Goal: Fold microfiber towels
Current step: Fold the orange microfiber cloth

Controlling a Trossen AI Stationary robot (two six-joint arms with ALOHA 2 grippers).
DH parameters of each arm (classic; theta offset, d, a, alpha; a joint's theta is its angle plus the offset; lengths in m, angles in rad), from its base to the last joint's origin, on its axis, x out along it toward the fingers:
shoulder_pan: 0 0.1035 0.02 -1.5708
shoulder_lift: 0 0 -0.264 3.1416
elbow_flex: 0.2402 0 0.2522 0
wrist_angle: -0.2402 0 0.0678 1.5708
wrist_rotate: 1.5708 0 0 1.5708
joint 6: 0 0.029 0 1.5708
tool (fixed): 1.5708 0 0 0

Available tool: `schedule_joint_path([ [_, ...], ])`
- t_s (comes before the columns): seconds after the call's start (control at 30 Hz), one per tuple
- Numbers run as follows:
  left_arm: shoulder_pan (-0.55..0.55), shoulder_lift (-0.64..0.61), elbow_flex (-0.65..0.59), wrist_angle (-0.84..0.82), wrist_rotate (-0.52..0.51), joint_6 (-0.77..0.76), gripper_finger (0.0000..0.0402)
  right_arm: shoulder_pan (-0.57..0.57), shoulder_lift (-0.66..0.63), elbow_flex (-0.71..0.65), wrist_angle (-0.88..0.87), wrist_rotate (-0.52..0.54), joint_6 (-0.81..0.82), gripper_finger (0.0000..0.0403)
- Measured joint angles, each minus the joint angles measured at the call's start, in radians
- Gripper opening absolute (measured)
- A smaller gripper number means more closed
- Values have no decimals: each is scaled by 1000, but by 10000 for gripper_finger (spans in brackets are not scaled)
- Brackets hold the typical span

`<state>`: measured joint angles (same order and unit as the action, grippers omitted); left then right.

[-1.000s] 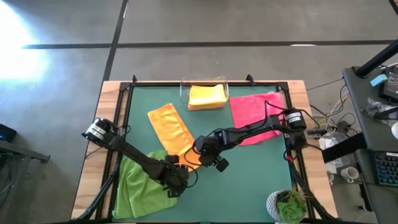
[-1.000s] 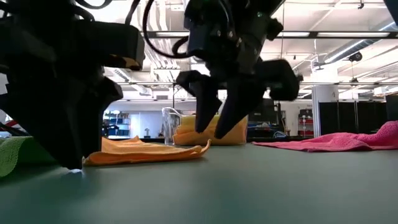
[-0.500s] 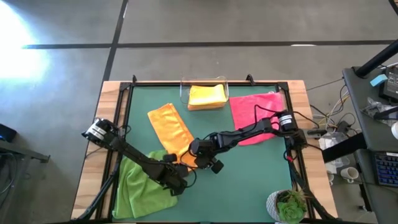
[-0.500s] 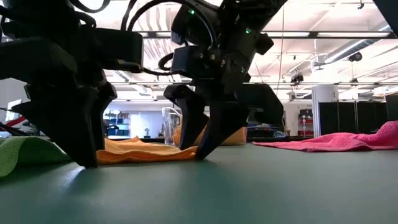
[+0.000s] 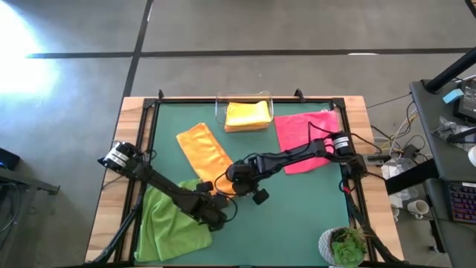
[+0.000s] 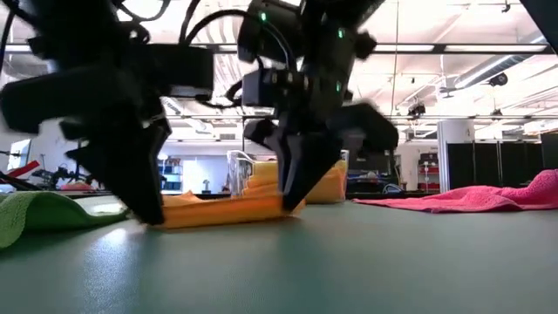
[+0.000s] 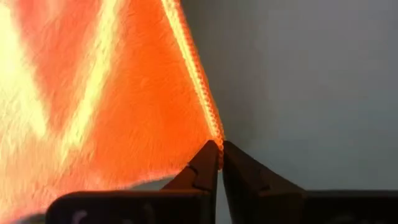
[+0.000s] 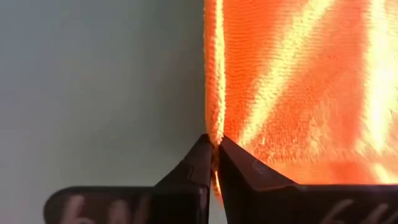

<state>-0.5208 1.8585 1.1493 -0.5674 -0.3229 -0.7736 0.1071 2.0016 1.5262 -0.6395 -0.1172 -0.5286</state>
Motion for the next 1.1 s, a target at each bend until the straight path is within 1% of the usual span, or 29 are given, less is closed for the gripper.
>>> schedule_joint_path([
  [0.07, 0, -10, 23, 1, 4, -31, 2, 1, -9, 47, -107, -6, 50, 10],
  [0.17, 0, -28, 70, 6, 8, -33, 1, 11, -23, 98, -233, -16, 93, 9],
  [0.43, -2, -57, 232, -1, 63, -39, 1, 65, -70, 209, -462, -22, 227, 9],
  [0.57, -11, -59, 339, -84, 92, -58, 0, 101, -106, 276, -539, -22, 291, 9],
  [0.7, -22, -61, 437, -247, 105, -62, 0, 127, -131, 348, -544, 0, 325, 9],
  [0.8, -24, -61, 474, -389, 79, -80, 0, 133, -131, 391, -510, 94, 297, 9],
  [0.87, -23, -61, 486, -504, 48, -85, 0, 125, -126, 396, -452, 160, 278, 9],
  [0.97, -7, -61, 479, -652, -10, -102, 0, 90, -112, 380, -363, 191, 269, 9],
  [1.1, 37, -61, 450, -781, -30, -145, 0, 38, -80, 344, -271, 231, 267, 9],
])
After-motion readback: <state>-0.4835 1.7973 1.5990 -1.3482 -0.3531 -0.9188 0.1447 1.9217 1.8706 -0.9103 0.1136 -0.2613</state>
